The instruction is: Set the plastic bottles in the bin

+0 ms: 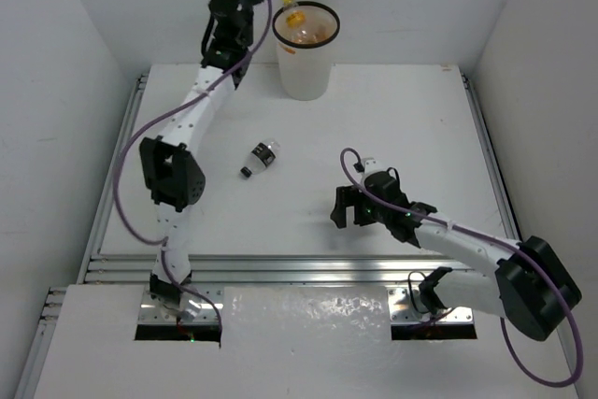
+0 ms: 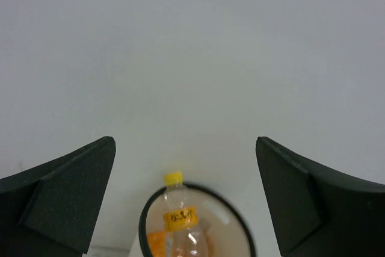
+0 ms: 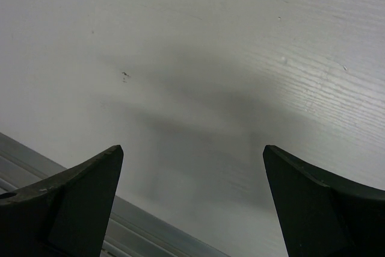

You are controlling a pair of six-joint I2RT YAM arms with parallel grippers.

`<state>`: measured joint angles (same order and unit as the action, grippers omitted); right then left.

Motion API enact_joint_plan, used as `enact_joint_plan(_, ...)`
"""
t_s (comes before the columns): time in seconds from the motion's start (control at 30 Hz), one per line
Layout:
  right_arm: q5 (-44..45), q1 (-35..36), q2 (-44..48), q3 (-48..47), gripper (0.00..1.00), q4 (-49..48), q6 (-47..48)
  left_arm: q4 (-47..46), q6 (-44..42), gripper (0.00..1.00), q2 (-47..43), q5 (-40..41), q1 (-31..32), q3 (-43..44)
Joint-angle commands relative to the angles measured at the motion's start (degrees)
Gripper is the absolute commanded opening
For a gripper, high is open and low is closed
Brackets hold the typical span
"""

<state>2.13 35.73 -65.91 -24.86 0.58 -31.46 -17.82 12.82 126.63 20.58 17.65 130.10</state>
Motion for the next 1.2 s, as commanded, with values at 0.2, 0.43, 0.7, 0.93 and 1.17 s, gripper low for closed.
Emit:
enact_joint_plan(0.2,-3.97,1.1,-9.49,-12.72,0.99,-6.73,5.43,31.06,6.76,1.0,-23.21,1.75,-0.25,-8.57)
enact_joint_plan(0.43,6.05,2.94,-28.29,-40.85,0.99,12.66,-9.52,37.77,23.38,1.0,-63.65,2.18,0.02,-60.27)
enact_joint_plan(0.7,11.66,10.94,-52.7,-67.14,0.99,20.15,-27.59,54.37,17.25,1.0,-83.99,6.83,0.02,-70.6)
enact_joint_plan(0.93,19.21,12.35,-69.32,-88.82,0.99,33.13,-30.84,56.06,13.11,1.0,-94.71,10.8,-0.07,-80.26)
enact_joint_plan(1.17,21.17,10.25,-75.59,-91.51,0.87,27.65,-26.03,52.72,11.79,1.0,-98.24,6.77,-0.07,-83.34)
